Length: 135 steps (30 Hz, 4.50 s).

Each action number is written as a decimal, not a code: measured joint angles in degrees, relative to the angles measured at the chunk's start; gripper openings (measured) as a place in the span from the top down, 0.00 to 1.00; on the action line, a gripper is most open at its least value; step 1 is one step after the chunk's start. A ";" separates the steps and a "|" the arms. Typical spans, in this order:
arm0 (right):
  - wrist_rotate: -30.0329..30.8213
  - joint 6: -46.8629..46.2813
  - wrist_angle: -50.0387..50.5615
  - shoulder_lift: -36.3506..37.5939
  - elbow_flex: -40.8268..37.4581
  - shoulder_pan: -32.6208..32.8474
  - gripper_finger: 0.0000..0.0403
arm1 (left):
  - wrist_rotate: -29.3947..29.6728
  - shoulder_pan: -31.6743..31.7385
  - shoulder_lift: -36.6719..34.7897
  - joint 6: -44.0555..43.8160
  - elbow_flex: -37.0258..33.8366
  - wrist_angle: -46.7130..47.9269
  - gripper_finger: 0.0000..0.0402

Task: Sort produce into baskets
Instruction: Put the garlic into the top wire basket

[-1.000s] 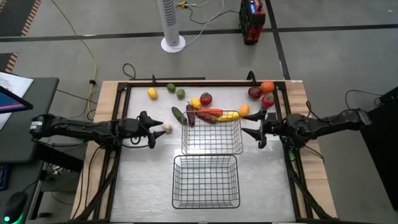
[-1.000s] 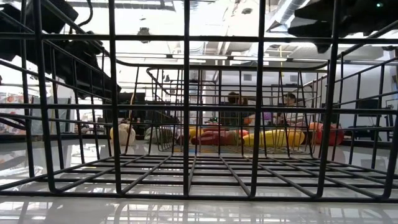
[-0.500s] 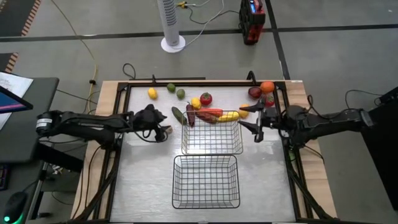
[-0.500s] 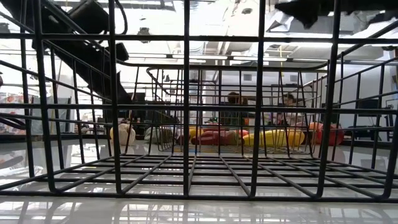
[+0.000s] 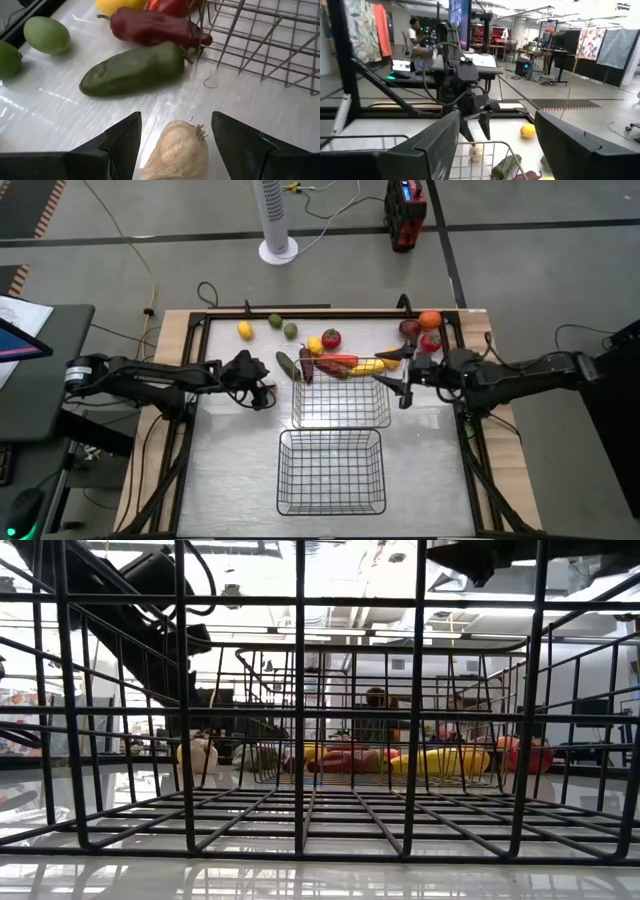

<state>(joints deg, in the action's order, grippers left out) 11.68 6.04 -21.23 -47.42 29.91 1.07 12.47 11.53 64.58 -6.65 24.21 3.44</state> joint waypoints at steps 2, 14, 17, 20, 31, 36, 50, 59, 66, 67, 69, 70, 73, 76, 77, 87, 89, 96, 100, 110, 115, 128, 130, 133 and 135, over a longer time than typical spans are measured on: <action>-0.14 -0.27 -0.42 -1.71 0.00 -0.77 0.29 | 0.02 0.00 0.15 0.76 0.00 0.26 0.43; -4.53 -2.67 0.07 -4.44 1.53 -2.26 0.29 | -1.22 -0.02 -1.42 3.30 3.70 8.20 0.32; -4.55 -1.86 0.94 -4.44 1.53 -2.34 0.29 | -1.04 0.14 -0.70 4.59 3.82 8.47 0.27; -4.55 -1.63 1.92 -4.40 1.53 -2.34 0.29 | -1.09 0.33 -0.71 4.79 3.80 8.61 0.24; -4.57 -1.07 2.56 -4.31 1.55 -2.12 0.29 | -6.89 0.28 -0.73 13.81 -3.88 -1.50 0.25; -4.78 -1.16 2.09 -4.31 1.55 -1.80 0.29 | -5.21 0.28 -0.73 20.26 -6.89 -7.53 0.26; -7.76 -2.14 -1.12 -4.31 1.55 -1.80 0.29 | -4.88 1.05 -0.73 13.99 -12.44 -17.62 0.26; -8.51 -2.57 -2.28 -4.31 1.57 -1.86 0.29 | -4.58 1.07 -0.73 12.99 -12.42 -19.80 0.26; -8.96 -1.46 -4.77 -4.31 1.57 -1.85 0.29 | -3.81 1.07 -0.72 10.49 -8.73 -16.51 0.26; -8.96 -1.43 -4.79 -4.31 1.57 -1.86 0.29 | -3.30 1.07 -0.70 10.48 -8.04 -15.70 0.27; -8.96 -1.21 -4.76 -4.32 1.57 -1.97 0.29 | -2.77 1.07 -0.69 10.25 -6.22 -15.13 0.27; -8.96 -1.10 -4.76 -4.33 1.57 -1.97 0.29 | -2.59 1.07 -0.71 10.00 -5.28 -14.78 0.27; -8.96 -1.03 -4.76 -4.33 1.57 -2.22 0.29 | -1.47 1.07 -0.71 9.94 -2.39 -10.45 0.28; -8.96 -1.05 -4.75 -4.33 1.57 -2.74 0.29 | -0.03 2.30 -0.69 10.00 3.03 -2.99 0.29; -8.96 -1.05 -4.76 -4.33 1.57 -2.86 0.29 | -0.20 3.26 -0.69 9.96 5.20 -0.26 0.30; -9.35 -1.51 -3.71 -4.31 1.57 -2.46 0.29 | -9.70 8.00 0.18 8.77 9.71 -2.39 0.37; -9.50 -1.51 -2.82 -4.32 1.57 -2.20 0.29 | -10.10 6.70 0.49 7.01 7.47 -4.31 0.38; -9.62 -2.74 -2.33 -4.33 1.57 -2.22 0.29 | -6.32 1.84 3.14 4.49 4.61 -10.43 0.38; -10.06 -3.03 -2.40 -4.33 1.57 -2.12 0.29 | -6.05 1.72 2.94 4.59 4.66 -6.81 0.38; -10.14 -3.02 -2.39 -4.33 1.57 -1.91 0.29 | -3.51 1.94 4.96 8.22 4.66 1.63 0.38; -10.16 -3.01 -2.40 -4.33 1.57 -1.91 0.29 | -4.17 2.51 11.74 10.08 4.68 -0.58 0.38; -10.23 -3.04 -1.20 -4.32 1.57 -1.67 0.29 | -1.76 2.47 16.34 10.52 4.95 0.36 0.38; -10.23 -3.04 -0.96 -4.33 1.57 -1.67 0.29 | -0.60 2.47 16.30 10.52 4.96 0.90 0.39; -10.23 -3.04 -0.70 -4.33 1.57 -1.67 0.29 | 0.05 2.47 16.30 10.48 4.96 1.94 0.45; -10.23 -3.04 -0.67 -4.32 1.57 -1.67 0.29 | 0.15 2.47 16.28 10.32 4.96 2.11 0.50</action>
<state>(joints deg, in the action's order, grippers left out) 1.45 3.01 -21.90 -51.73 31.48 -0.60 12.62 14.00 80.86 3.66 29.17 5.55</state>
